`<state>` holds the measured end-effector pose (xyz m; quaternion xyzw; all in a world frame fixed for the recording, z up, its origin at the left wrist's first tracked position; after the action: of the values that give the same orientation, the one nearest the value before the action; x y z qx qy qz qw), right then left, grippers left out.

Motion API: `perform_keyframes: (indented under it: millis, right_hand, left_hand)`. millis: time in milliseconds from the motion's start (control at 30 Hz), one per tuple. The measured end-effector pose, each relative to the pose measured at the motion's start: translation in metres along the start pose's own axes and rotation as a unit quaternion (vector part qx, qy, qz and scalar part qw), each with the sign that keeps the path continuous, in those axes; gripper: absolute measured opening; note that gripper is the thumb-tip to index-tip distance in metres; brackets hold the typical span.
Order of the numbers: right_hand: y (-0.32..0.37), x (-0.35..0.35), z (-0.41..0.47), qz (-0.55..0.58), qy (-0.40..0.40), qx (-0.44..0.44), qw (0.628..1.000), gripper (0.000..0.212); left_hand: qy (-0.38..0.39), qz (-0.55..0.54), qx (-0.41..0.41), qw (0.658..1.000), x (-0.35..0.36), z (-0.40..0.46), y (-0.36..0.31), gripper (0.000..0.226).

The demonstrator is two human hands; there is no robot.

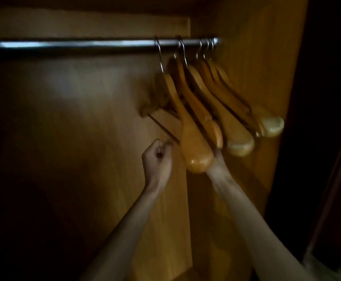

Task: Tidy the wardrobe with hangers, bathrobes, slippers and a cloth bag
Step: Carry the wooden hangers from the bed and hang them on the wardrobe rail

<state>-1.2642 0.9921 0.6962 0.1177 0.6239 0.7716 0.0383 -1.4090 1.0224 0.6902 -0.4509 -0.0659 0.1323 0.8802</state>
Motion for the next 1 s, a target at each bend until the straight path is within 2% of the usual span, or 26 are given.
perform_keyframes:
  millis: [100, 167, 333, 500, 667, 800, 1000]
  right_hand:
    - [-0.054, -0.016, -0.019, -0.126, 0.013, 0.015, 0.992, 0.014]
    - [-0.1, -0.033, -0.032, -0.188, 0.01, 0.06, 0.98, 0.019]
    - [-0.221, -0.086, -0.095, -0.242, -0.021, 0.236, 0.941, 0.02]
    - [-0.332, -0.146, -0.204, -0.228, -0.103, 0.412, 0.876, 0.024]
    - [-0.404, -0.191, -0.337, -0.171, -0.205, 0.531, 0.804, 0.026]
    - [-0.406, -0.204, -0.431, -0.141, -0.321, 0.566, 0.746, 0.024]
    - [-0.401, -0.201, -0.574, -0.045, -0.478, 0.601, 0.64, 0.027]
  left_hand:
    - [0.102, 0.045, -0.061, 0.992, 0.007, -0.044, 0.052, 0.036]
    - [0.204, 0.084, -0.114, 0.969, 0.013, -0.08, 0.091, 0.038]
    - [0.409, 0.153, -0.269, 0.858, 0.028, -0.187, 0.19, 0.039]
    - [0.566, 0.173, -0.313, 0.743, 0.045, -0.297, 0.234, 0.025]
    - [0.716, 0.221, -0.277, 0.601, 0.068, -0.401, 0.258, 0.026]
    - [0.813, 0.231, -0.204, 0.494, 0.082, -0.475, 0.25, 0.016]
    - [0.901, 0.258, -0.08, 0.34, 0.087, -0.591, 0.221, 0.009]
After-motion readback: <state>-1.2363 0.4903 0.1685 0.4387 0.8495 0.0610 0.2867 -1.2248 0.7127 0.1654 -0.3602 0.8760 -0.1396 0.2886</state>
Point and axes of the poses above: each hand's wrist, its own z-axis towards the middle knuckle, its own x-axis out of the palm, y = z × x, the point moved 1 cm from there along z, towards the middle knuckle, and after that the axes turned 4 degrees about -y, right-handed, at the moved point
